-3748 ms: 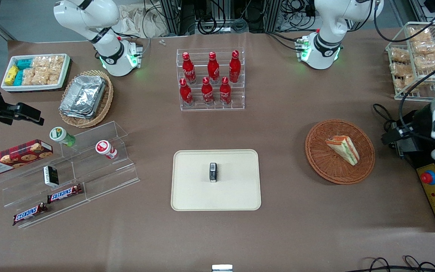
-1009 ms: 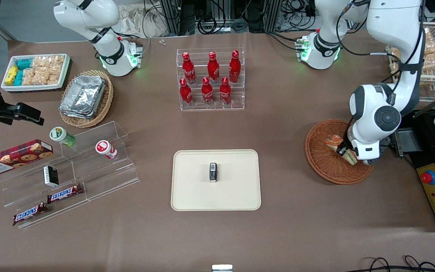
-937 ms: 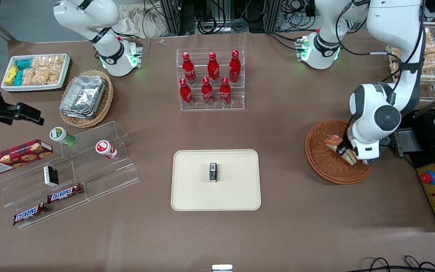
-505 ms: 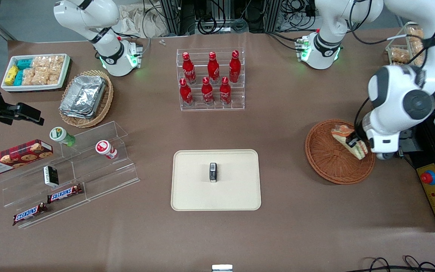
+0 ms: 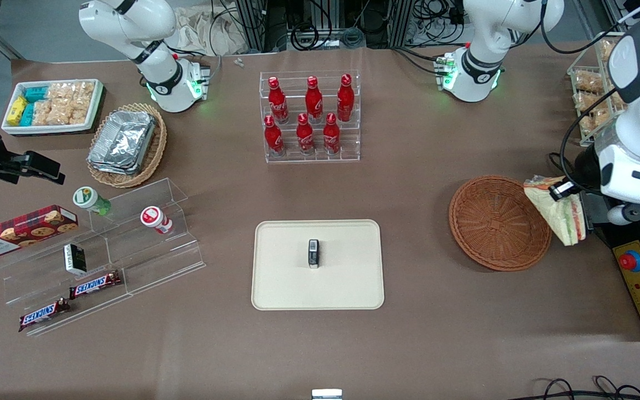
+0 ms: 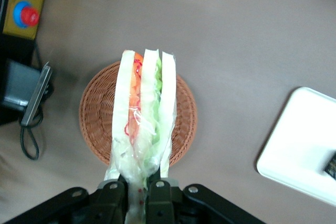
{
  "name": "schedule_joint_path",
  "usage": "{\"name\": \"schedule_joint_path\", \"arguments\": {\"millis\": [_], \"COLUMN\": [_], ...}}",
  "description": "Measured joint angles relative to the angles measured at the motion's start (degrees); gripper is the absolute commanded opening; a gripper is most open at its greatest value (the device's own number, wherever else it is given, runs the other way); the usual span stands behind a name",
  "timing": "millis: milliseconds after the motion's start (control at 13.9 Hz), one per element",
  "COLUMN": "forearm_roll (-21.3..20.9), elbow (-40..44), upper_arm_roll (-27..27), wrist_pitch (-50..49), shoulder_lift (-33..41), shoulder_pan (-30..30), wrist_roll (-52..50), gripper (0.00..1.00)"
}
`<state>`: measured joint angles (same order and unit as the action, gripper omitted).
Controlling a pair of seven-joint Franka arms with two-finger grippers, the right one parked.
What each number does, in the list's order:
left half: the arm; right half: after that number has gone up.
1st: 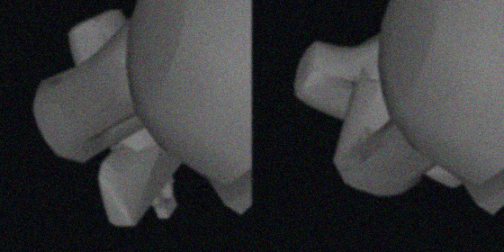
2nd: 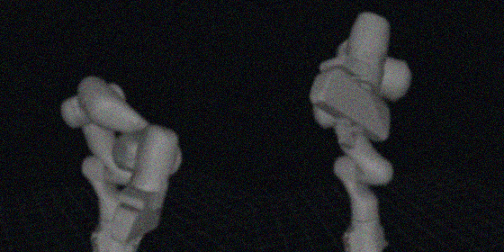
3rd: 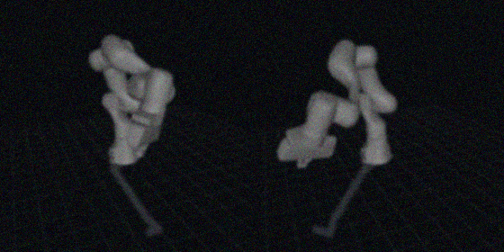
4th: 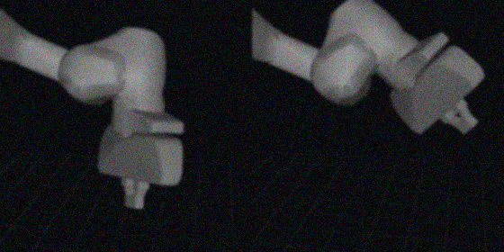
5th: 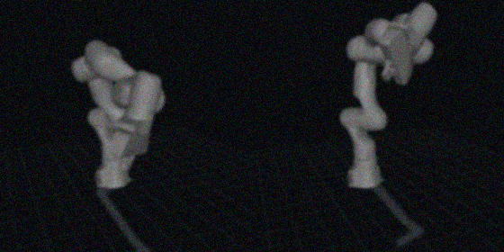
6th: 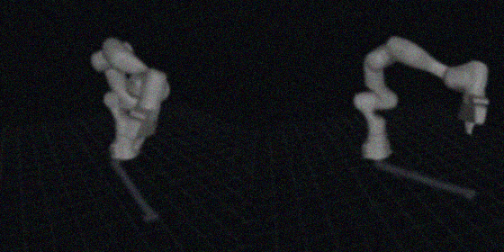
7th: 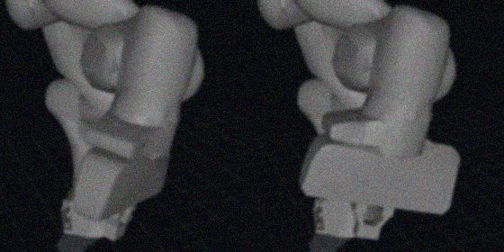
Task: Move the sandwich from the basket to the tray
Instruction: 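Lift the sandwich out of the basket and carry it toward the cream tray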
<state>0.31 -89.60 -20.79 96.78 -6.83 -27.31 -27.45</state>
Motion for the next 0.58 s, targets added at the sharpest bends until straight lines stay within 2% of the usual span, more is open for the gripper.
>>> {"name": "schedule_joint_path", "arguments": {"millis": [360, 577], "forearm_roll": [5.77, 6.52], "elbow": [9.53, 13.93], "upper_arm_roll": [6.7, 10.88], "wrist_pitch": [0.89, 6.09], "shoulder_lift": [-12.34, -20.5], "shoulder_pan": [-0.47, -0.6], "wrist_roll": [1.81, 1.87], "gripper": [0.0, 0.0]}}
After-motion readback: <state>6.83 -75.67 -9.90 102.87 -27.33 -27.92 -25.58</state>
